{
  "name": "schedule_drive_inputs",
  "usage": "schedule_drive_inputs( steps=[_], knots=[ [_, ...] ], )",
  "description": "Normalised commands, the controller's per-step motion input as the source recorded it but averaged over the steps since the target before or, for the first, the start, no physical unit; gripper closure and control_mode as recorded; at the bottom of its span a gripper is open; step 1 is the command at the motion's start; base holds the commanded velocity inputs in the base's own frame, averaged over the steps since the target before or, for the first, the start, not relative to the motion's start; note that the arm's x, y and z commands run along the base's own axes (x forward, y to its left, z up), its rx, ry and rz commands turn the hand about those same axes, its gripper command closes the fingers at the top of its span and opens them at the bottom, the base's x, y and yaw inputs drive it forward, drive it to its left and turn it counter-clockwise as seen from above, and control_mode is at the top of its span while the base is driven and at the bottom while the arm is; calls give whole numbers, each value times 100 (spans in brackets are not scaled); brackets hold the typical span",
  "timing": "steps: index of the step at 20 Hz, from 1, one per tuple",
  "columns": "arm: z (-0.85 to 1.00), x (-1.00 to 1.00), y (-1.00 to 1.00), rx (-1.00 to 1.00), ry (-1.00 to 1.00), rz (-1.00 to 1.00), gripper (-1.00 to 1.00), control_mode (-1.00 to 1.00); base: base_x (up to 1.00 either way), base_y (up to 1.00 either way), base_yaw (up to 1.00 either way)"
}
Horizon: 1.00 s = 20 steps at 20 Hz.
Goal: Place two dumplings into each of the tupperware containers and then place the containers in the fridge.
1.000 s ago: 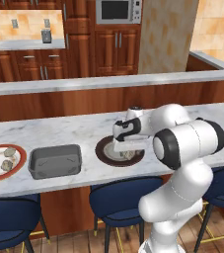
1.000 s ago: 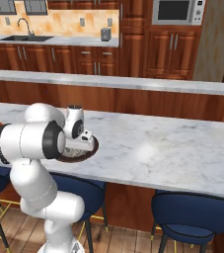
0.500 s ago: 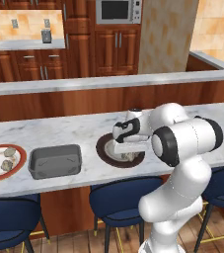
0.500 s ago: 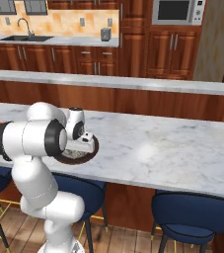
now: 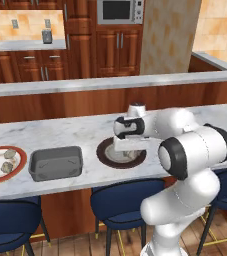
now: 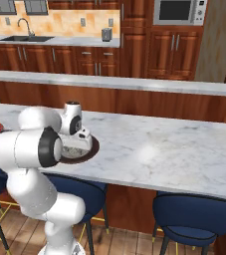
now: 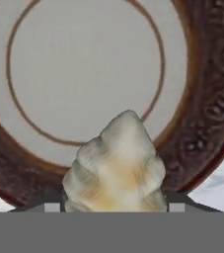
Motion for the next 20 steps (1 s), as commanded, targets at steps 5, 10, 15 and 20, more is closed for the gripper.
schedule_drive_inputs(
  steps=[5,10,15,20],
  knots=[
    [100,-68,26,1,6,-12,100,-100,0,0,0],
    [61,-47,86,0,5,-9,100,-100,0,0,0],
    [17,3,100,-3,-1,0,100,-100,0,0,0],
    [0,26,95,-6,-8,0,100,-100,0,0,0]
  ],
)
